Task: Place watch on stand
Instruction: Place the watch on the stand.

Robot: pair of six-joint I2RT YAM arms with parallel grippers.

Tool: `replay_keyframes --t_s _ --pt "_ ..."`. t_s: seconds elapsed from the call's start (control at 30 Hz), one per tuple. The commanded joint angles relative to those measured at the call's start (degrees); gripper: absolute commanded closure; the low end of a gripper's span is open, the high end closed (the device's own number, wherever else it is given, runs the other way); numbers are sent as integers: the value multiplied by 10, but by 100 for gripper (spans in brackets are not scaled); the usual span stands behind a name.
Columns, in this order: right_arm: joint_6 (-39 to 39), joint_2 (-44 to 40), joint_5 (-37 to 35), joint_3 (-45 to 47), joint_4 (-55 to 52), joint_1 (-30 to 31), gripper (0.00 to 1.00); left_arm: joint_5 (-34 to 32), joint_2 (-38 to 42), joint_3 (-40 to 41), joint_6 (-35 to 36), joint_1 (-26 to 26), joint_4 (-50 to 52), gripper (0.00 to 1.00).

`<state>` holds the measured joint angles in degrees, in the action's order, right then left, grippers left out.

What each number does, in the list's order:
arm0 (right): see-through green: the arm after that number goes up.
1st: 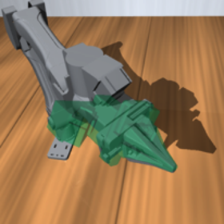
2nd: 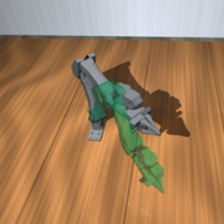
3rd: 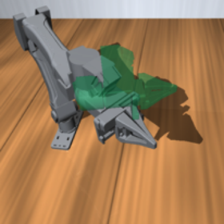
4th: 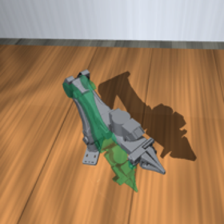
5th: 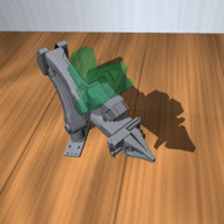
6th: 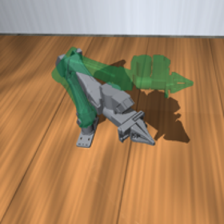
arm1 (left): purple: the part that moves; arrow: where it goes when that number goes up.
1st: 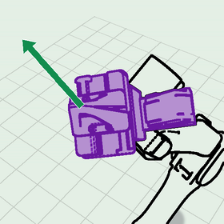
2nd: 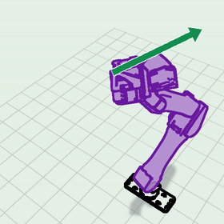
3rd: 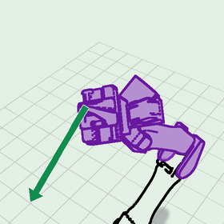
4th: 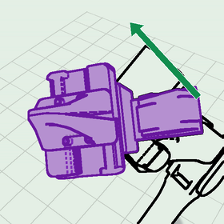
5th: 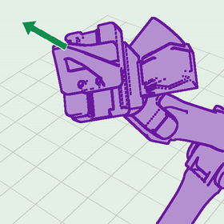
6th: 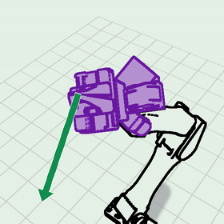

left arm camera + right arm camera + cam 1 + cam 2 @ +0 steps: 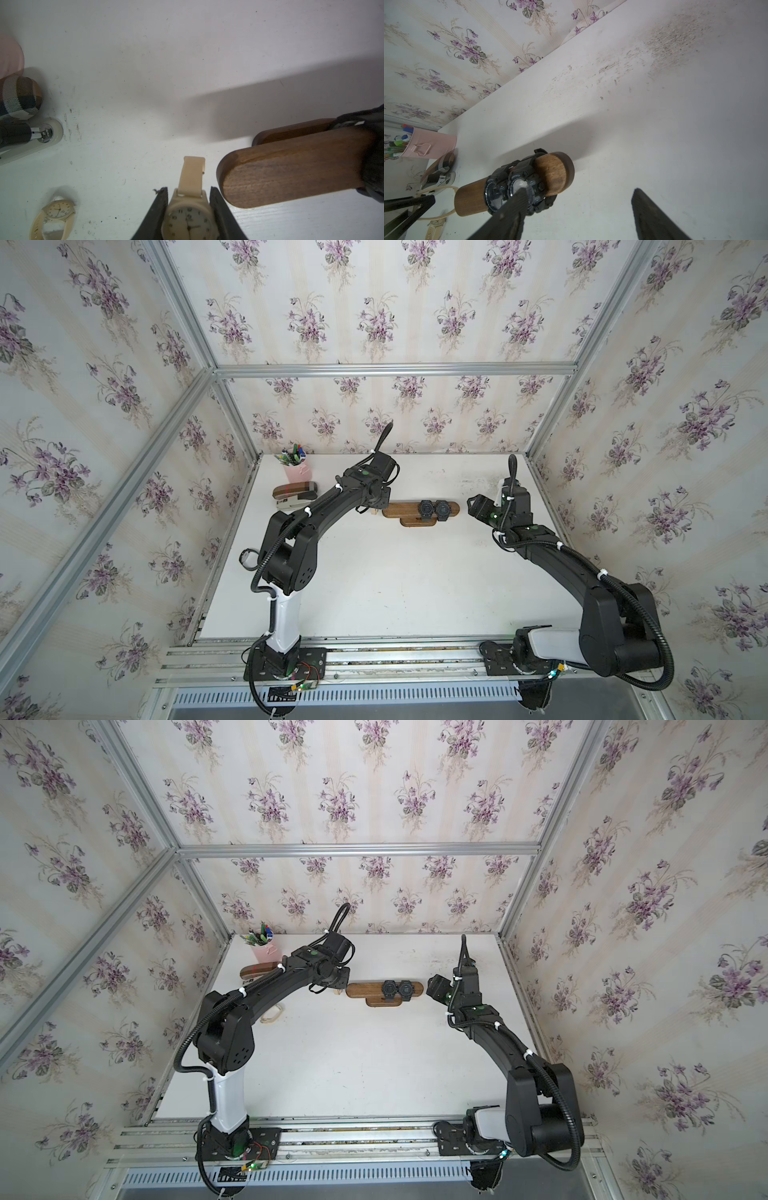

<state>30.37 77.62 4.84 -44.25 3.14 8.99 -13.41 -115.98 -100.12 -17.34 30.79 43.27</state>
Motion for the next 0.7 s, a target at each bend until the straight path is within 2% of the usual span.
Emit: replay_keyframes --t_s 0.0,0.33,0.67 --pt "12 15 26 -8 38 -1 20 -1 -11 -14 -14 3 20 81" --pt "8 58 100 -14 72 -1 21 7 -40 -50 -33 25 43 81" --pt "9 71 106 -5 85 -1 21 -3 -64 -85 -44 42 63 80"
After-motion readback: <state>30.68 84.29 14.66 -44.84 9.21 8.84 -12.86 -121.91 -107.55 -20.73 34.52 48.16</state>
